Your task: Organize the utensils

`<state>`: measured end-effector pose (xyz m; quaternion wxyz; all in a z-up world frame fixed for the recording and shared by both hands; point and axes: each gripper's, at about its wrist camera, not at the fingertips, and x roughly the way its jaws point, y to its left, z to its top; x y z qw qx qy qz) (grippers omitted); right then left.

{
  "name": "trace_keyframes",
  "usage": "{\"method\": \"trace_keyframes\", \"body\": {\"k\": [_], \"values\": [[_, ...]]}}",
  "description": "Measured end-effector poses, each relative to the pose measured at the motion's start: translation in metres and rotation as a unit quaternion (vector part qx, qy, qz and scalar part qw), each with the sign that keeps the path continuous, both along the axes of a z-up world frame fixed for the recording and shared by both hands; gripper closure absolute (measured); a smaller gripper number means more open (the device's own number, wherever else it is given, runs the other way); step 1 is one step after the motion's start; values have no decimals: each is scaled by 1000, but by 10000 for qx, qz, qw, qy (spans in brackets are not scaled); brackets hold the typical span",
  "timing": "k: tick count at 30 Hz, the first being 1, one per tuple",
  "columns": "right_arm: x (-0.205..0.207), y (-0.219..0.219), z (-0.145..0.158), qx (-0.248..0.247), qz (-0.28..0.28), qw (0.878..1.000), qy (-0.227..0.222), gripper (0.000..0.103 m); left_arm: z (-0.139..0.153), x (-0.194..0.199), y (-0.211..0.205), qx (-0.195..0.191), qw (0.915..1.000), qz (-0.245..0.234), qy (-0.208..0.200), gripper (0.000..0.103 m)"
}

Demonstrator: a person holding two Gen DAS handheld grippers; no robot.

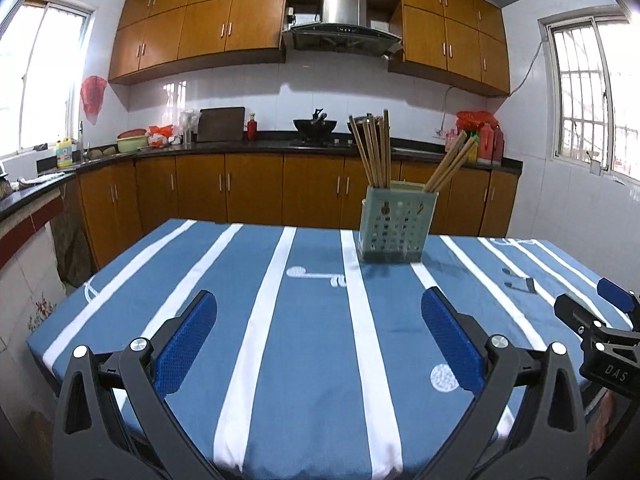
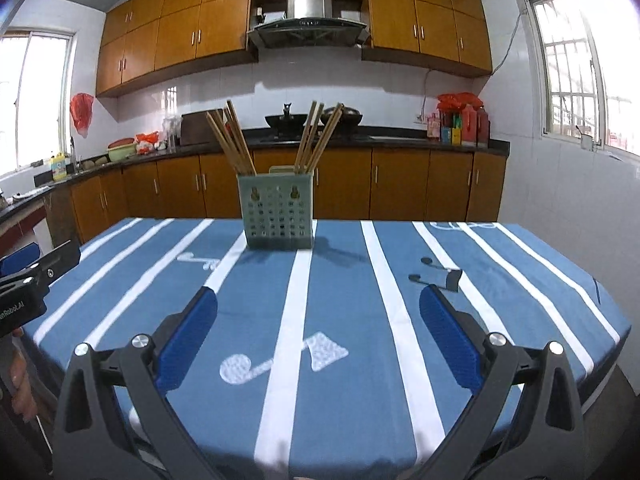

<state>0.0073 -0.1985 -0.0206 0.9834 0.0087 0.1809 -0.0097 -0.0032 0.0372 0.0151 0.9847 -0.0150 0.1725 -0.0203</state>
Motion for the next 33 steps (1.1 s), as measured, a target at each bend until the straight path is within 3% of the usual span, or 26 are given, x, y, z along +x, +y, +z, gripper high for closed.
{"method": "trace_keyframes", "body": {"k": [33], "values": [[5,-8,-19,197,-149,9993,289,4,-21,-2,-13,170,9996,-54,215,2]]}}
